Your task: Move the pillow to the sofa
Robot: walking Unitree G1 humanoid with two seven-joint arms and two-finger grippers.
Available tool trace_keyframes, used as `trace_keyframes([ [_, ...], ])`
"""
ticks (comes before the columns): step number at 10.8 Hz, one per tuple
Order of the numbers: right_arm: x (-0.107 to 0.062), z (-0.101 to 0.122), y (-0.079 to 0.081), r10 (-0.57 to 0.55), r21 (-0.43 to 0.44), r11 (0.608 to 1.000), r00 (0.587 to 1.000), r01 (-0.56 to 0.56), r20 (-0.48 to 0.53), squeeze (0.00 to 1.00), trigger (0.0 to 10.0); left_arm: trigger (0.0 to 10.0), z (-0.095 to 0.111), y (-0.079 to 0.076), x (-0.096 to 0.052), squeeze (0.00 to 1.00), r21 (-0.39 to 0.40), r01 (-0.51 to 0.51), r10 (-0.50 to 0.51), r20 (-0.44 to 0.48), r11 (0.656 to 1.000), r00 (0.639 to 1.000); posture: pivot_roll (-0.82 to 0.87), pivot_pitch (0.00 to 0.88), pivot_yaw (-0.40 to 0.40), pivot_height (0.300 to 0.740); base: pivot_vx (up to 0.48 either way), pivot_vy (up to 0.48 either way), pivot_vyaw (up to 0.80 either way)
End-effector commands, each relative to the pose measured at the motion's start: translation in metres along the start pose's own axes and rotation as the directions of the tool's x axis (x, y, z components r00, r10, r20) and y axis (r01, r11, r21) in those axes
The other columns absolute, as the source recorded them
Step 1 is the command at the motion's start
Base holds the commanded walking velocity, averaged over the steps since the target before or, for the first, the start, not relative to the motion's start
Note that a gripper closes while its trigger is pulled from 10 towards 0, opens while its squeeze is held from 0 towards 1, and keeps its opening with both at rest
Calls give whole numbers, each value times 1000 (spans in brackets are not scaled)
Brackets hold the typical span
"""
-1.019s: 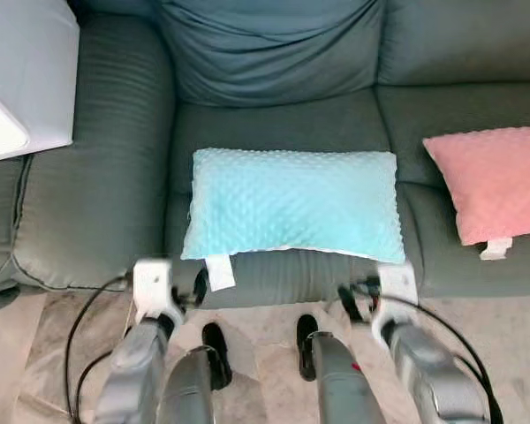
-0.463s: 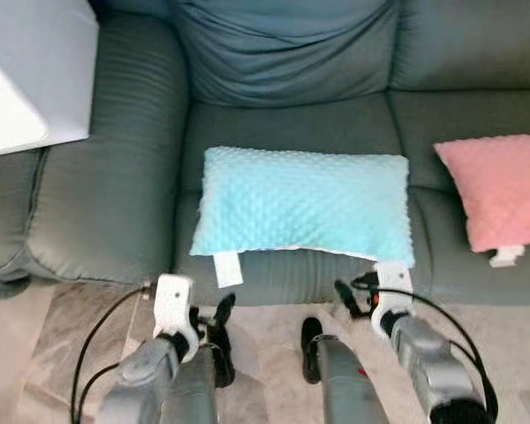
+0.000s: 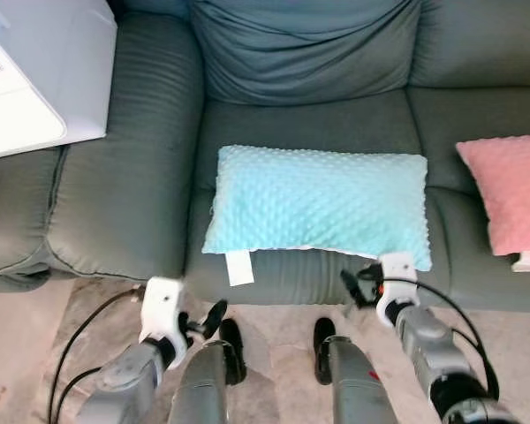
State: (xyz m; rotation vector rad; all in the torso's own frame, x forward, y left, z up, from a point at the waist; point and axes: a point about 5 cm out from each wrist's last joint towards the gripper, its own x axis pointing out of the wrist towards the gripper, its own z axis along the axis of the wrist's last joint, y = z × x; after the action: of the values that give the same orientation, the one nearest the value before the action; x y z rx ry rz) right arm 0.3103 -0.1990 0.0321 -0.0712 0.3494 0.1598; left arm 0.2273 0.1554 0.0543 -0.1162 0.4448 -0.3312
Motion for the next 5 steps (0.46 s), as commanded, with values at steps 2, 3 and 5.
trace_keyframes([
  [2,-5,-14,-7,-37,1,999,999,37,-37,0,10000,10000,-7,6,-10,0,-9,-7,7,-43,1000,999,9,493,151,740,0,0,0],
  [3,-3,-11,-10,-44,-4,999,999,44,-31,0,10000,10000,-6,7,-12,0,-8,-7,7,-47,1000,999,18,493,158,740,0,0,0],
  [5,0,-2,-16,-64,-19,998,998,63,-19,0,10000,10000,-5,7,-15,0,-6,-3,3,-54,1000,999,29,493,169,740,0,0,0],
])
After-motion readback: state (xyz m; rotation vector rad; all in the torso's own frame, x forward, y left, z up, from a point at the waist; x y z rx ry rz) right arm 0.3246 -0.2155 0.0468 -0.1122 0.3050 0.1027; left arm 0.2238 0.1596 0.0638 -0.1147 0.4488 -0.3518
